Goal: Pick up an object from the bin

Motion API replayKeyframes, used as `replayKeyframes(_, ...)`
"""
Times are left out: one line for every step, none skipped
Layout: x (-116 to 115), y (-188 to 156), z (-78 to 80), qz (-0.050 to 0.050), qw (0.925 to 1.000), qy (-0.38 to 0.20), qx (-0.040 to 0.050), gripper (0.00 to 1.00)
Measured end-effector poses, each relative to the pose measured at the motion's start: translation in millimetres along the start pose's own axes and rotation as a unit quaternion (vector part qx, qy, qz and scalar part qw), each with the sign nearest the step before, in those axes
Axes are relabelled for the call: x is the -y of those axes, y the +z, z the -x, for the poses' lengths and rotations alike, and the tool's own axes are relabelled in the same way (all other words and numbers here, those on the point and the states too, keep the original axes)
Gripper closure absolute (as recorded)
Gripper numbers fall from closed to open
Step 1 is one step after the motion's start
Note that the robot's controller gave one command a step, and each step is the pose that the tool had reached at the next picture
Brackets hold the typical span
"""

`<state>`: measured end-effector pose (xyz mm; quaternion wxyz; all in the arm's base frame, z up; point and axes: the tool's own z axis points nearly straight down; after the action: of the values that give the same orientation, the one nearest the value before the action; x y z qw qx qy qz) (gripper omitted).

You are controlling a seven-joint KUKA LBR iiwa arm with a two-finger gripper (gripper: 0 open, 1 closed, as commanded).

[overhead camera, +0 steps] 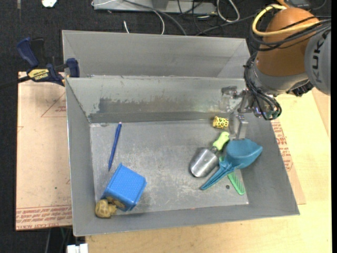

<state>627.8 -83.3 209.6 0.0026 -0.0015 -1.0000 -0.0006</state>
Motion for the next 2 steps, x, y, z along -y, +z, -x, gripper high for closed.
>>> replayKeyframes(-0.3, -5.3, 1.4, 0.0, 1.0, -0.001, 0.004, 0.0)
replayKeyframes(10.8, 44.1, 11.3, 0.0, 0.9994, 0.033, 0.0071, 0.0)
